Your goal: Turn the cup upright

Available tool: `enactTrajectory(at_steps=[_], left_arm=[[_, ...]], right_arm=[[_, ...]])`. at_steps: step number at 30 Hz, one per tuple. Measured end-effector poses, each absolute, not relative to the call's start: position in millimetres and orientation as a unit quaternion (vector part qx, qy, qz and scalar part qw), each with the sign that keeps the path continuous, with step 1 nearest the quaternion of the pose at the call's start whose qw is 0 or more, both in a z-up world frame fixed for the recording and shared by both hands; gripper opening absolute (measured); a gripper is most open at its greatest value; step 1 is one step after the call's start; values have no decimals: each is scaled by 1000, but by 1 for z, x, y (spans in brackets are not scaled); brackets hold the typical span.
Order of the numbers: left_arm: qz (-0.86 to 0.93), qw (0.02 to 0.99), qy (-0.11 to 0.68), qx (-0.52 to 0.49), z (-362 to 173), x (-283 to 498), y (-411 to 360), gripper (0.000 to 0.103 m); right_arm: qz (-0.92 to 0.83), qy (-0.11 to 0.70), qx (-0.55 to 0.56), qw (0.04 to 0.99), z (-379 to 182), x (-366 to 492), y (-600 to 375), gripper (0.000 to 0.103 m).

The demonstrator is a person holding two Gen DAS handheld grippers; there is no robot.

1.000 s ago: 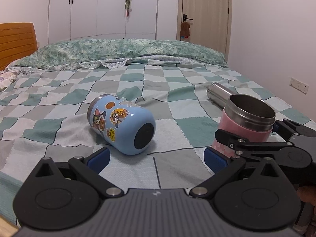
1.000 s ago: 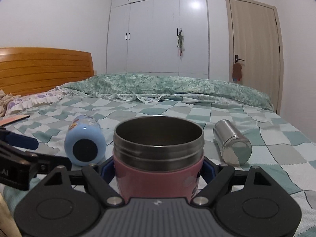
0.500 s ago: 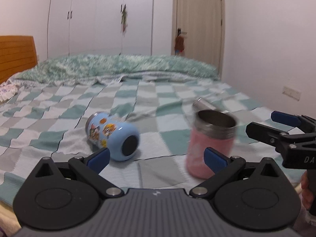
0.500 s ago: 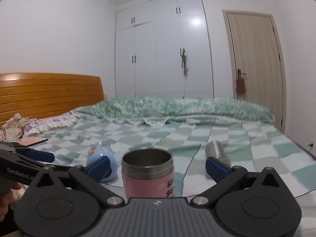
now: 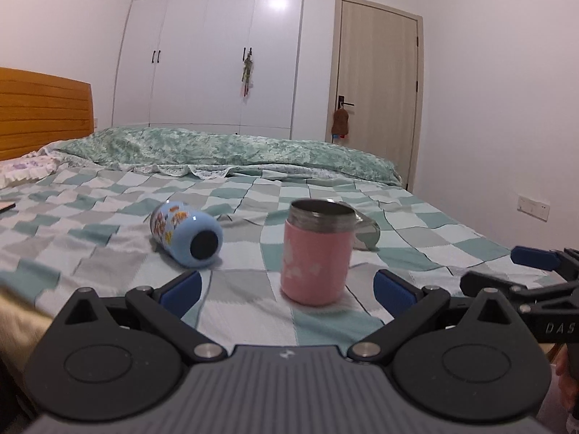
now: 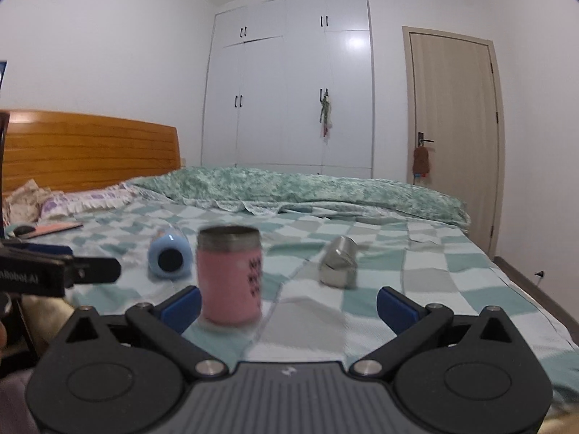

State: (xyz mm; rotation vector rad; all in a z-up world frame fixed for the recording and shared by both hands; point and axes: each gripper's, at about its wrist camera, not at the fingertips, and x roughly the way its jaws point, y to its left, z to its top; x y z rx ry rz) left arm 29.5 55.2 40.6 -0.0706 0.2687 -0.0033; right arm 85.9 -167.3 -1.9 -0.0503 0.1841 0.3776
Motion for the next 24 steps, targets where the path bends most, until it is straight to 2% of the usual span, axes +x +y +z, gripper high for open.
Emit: enactTrajectory(at_steps=[8, 24], left_arm=[[35, 993, 108, 5, 2, 26, 34, 103], [26, 995, 92, 12, -1, 22, 25, 103]], right_arm=[[173, 80, -30, 981, -30, 75, -185, 103], [151, 68, -15, 986, -33, 70, -198, 103]])
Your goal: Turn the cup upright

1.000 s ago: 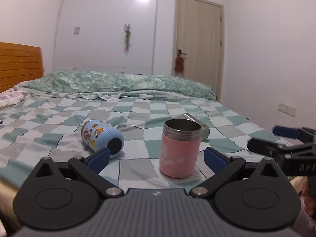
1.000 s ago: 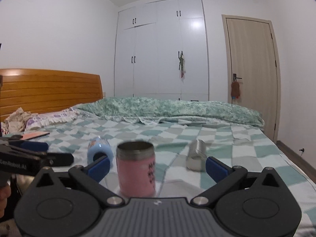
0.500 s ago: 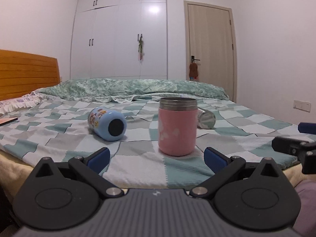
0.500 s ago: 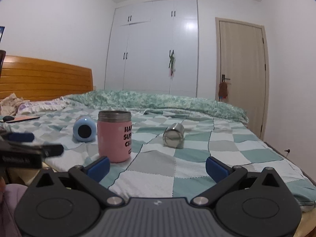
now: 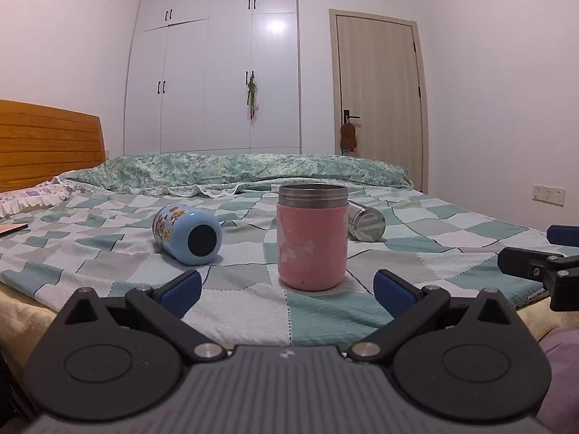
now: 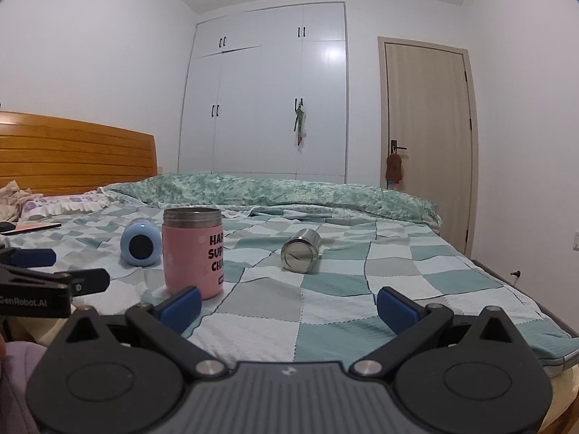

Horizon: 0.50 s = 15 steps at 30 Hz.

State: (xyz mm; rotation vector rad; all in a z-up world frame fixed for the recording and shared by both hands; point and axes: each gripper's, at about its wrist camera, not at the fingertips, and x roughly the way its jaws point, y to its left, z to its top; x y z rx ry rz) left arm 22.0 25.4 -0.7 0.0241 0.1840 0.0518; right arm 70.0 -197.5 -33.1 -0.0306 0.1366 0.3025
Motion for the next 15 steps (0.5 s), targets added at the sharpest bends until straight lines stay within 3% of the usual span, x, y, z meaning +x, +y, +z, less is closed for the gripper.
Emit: enactTrajectory(at_steps=[15], left_arm=[[21, 996, 85, 12, -1, 19, 25, 103]], right_arm=[[150, 68, -16, 986, -34, 70, -197, 103]])
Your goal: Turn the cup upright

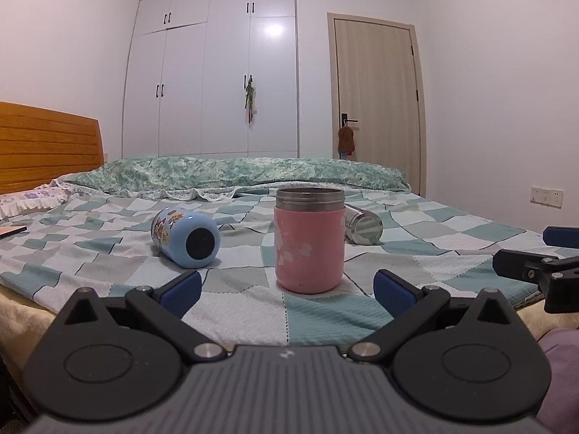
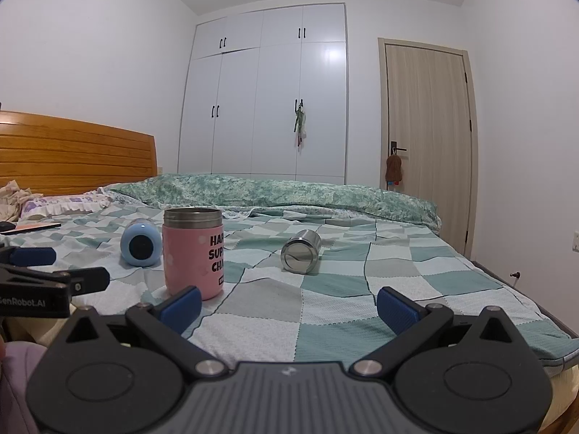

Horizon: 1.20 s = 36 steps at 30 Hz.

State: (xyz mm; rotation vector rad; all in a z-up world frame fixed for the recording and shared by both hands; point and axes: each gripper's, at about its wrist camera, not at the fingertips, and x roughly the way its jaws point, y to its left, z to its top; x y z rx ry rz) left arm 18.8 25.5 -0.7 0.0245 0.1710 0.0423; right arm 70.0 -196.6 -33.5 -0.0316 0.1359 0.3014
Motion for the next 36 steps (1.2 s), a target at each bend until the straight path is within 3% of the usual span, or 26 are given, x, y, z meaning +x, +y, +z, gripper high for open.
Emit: enactTrajectory(at_steps=[36], left_arm=[[17, 996, 82, 12, 1, 18, 23, 103]], right_arm=[[150, 67, -16, 986, -34, 70, -196, 103]])
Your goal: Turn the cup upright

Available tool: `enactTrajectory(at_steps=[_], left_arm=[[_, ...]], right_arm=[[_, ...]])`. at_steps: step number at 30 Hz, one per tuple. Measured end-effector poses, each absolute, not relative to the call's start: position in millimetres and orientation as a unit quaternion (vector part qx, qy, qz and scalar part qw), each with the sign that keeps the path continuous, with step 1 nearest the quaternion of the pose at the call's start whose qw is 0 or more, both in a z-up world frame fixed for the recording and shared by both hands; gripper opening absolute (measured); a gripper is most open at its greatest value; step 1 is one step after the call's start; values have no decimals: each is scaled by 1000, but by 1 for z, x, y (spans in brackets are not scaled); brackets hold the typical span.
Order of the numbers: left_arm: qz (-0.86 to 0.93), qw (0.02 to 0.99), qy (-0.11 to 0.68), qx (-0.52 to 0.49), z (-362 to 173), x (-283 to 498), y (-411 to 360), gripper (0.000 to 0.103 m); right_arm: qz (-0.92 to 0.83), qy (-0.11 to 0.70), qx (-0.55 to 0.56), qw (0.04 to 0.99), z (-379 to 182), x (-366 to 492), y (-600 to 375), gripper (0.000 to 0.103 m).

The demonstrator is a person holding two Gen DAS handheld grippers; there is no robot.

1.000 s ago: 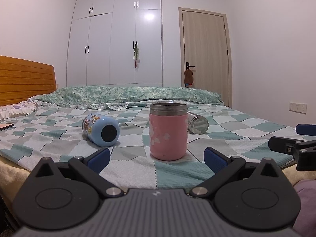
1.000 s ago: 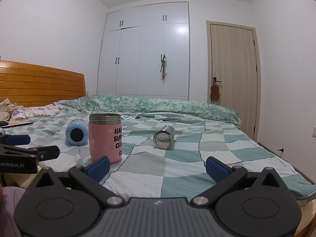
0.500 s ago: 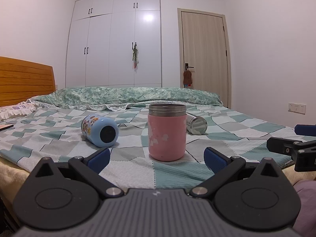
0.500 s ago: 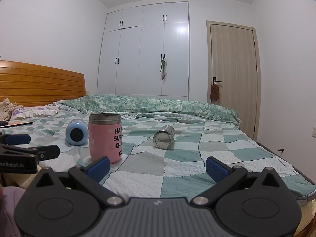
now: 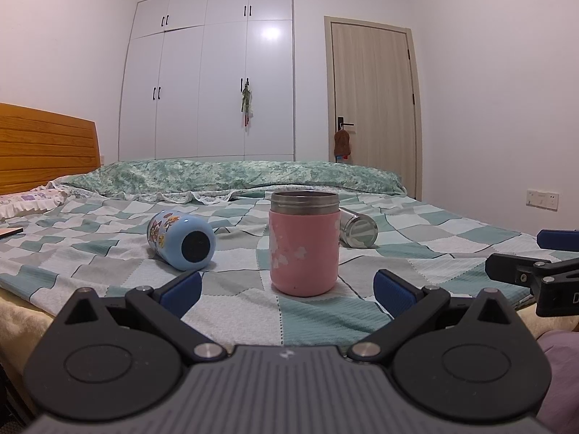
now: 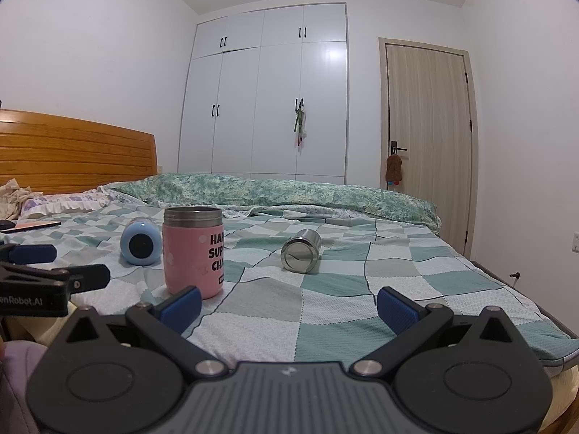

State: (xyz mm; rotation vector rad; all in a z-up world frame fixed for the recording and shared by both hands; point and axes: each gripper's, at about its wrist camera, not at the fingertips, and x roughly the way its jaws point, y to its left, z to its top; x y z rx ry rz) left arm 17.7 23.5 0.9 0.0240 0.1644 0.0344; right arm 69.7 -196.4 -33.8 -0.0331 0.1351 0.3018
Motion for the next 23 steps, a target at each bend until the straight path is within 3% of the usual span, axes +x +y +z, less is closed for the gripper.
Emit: enactTrajectory(at_steps=[23], left_arm=[[15, 997, 79, 10, 2, 15, 24, 103]], right_arm=[[150, 68, -18, 986, -34, 70, -197, 103]])
